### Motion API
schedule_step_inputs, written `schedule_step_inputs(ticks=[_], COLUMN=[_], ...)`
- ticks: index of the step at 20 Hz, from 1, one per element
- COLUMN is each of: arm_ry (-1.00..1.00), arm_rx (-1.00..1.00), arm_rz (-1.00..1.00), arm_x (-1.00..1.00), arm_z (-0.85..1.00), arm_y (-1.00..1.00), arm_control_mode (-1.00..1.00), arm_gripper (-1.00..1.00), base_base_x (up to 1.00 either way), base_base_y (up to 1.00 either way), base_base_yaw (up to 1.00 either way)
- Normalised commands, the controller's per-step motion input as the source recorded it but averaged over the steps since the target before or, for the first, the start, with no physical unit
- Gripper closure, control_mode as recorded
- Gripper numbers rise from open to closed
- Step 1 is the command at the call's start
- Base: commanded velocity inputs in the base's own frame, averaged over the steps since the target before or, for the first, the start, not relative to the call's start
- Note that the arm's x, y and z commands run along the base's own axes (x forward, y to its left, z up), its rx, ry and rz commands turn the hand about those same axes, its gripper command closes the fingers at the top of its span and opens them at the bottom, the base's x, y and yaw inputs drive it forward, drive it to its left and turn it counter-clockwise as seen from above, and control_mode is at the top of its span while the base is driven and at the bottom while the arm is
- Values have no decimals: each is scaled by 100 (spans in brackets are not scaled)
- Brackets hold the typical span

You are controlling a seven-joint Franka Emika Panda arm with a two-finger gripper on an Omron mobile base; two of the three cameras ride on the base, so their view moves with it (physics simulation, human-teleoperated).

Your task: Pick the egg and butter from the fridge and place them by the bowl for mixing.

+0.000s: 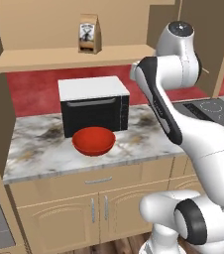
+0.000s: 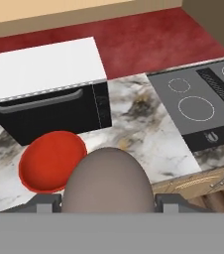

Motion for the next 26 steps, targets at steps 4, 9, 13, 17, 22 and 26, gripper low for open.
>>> schedule_step_inputs(ticks=[4,9,13,17,22,26], arm_ry=[2,12,16,23,9,1], arm_rx=[0,2,0,0,0,-3], arm_rz=[-1,0,0,0,0,0], arm_x=[12,13,27,13,2,24], arm_z=[-16,-36,-42,-65,-86,-79], arm_y=[11,1,0,-5,-8,-4], arm_control_mode=[-100,-100,-100,-100,-100,-100], arm_gripper=[100,100,100,100,100,100], base_base_x=[3,0,0,0,0,0], base_base_y=[6,0,0,0,0,0], base_base_yaw=[0,0,0,0,0,0])
